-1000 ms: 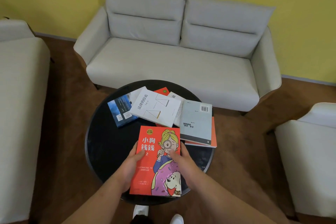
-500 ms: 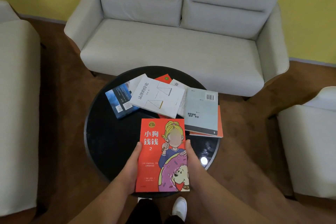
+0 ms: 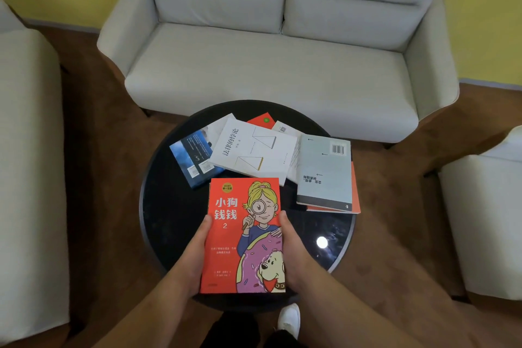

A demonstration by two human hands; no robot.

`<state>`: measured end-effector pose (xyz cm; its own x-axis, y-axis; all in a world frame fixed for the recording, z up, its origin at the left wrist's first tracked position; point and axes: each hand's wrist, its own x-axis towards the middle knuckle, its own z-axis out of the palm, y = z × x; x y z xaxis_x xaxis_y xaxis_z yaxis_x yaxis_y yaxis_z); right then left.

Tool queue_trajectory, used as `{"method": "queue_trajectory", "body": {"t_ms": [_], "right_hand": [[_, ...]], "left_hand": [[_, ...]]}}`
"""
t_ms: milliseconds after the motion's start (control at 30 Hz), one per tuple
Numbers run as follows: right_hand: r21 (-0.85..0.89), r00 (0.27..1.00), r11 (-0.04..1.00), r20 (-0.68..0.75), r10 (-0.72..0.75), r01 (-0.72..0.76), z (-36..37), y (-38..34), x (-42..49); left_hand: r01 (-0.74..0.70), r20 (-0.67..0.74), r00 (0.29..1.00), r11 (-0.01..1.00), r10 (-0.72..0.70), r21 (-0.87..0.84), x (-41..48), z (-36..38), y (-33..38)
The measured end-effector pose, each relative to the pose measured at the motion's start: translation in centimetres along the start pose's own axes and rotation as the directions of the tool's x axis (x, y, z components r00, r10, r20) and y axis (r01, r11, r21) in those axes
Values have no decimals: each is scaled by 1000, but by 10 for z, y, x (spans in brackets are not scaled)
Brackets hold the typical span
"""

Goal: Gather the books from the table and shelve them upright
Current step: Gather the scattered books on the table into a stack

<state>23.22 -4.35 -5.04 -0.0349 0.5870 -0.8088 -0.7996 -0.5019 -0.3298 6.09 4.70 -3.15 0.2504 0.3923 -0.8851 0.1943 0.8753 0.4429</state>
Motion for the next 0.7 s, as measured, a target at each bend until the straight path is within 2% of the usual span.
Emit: {"method": "queue_trajectory", "body": {"t_ms": [133,233,300,333,400,500,600,633,700], "right_hand": [[-69,999,998,-35,-9,7,-6,2,10],[-316,995,948,-75,-63,37,-17,-10,19],[-465,978,881,-126,-167,91,-17,-34,22],[-537,957,833,-147,-249,134,-13,-50,23],[-689,888,688,-143,-436,226,-1,-86,26],[-916,793,352,-65,-606,194,24,-136,41],[-994,811,40,62,-581,105,41,-173,74],[-995,828,-84,87,-554,49,45,-183,85],[-938,856,-330,82,-510,-107,50,-200,104]], "left_hand": [[-3,-7,1000,999,3,47,1,-4,8],[-44,20,999,994,42,104,11,-11,17],[-140,-107,982,982,153,125,24,-16,35],[-218,-187,952,966,241,138,30,-20,50],[-344,-261,884,917,388,200,47,-29,86],[-393,-205,819,784,536,480,80,-39,136],[-294,-145,743,514,653,806,114,-44,179],[-279,-89,743,427,664,860,124,-45,189],[-259,15,788,309,615,915,145,-48,204]]}}
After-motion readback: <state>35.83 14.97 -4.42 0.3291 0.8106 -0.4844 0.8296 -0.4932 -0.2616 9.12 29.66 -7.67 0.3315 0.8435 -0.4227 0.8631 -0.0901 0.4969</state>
